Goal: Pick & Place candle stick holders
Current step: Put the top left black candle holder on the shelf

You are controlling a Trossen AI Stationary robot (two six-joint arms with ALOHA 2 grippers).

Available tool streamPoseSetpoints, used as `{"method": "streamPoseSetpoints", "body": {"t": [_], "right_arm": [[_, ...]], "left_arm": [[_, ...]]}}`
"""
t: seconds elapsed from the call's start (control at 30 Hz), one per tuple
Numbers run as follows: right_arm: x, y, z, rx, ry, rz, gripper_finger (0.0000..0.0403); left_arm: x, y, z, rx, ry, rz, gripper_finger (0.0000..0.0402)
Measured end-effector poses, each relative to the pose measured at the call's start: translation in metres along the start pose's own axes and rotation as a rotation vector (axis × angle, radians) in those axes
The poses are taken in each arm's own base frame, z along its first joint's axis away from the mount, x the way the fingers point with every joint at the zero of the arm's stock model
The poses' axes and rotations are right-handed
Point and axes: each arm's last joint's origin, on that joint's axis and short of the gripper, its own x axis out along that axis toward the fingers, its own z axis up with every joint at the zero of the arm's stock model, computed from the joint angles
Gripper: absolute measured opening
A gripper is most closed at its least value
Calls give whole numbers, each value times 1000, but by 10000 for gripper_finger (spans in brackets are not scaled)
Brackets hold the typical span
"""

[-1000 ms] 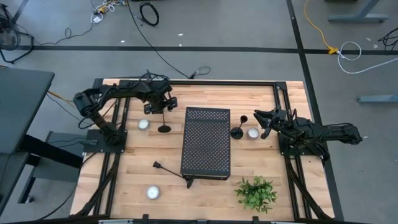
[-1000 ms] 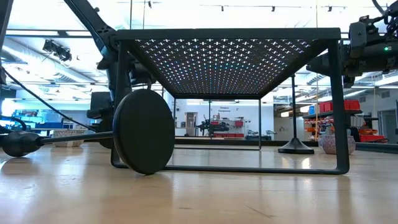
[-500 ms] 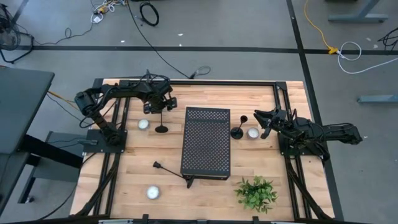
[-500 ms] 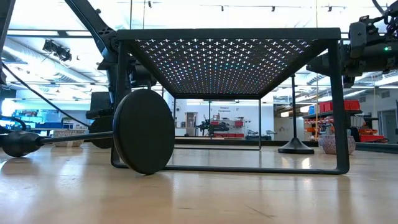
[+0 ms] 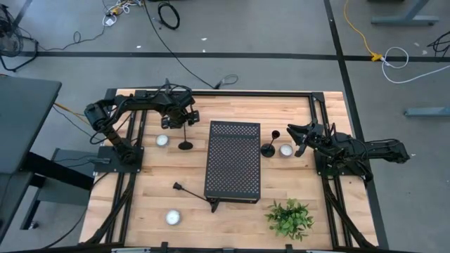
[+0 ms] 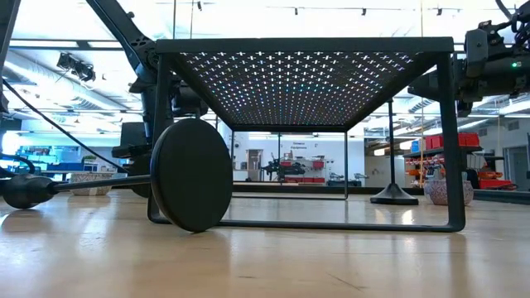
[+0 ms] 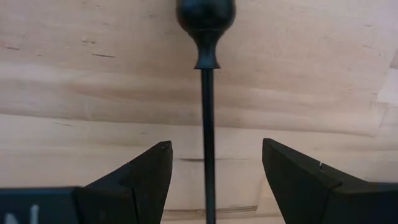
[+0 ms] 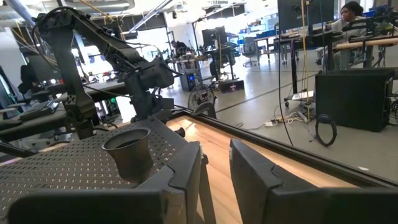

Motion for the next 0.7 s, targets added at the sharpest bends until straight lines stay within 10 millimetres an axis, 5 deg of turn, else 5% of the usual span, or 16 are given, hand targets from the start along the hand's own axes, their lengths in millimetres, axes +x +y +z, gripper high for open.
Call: {"method": "streamPoseSetpoints", "body": {"t": [0.7], "right_arm": [[0,0,0,0,1,0,86]], "left_arm": [[0,0,0,16,-5,1,248]]}}
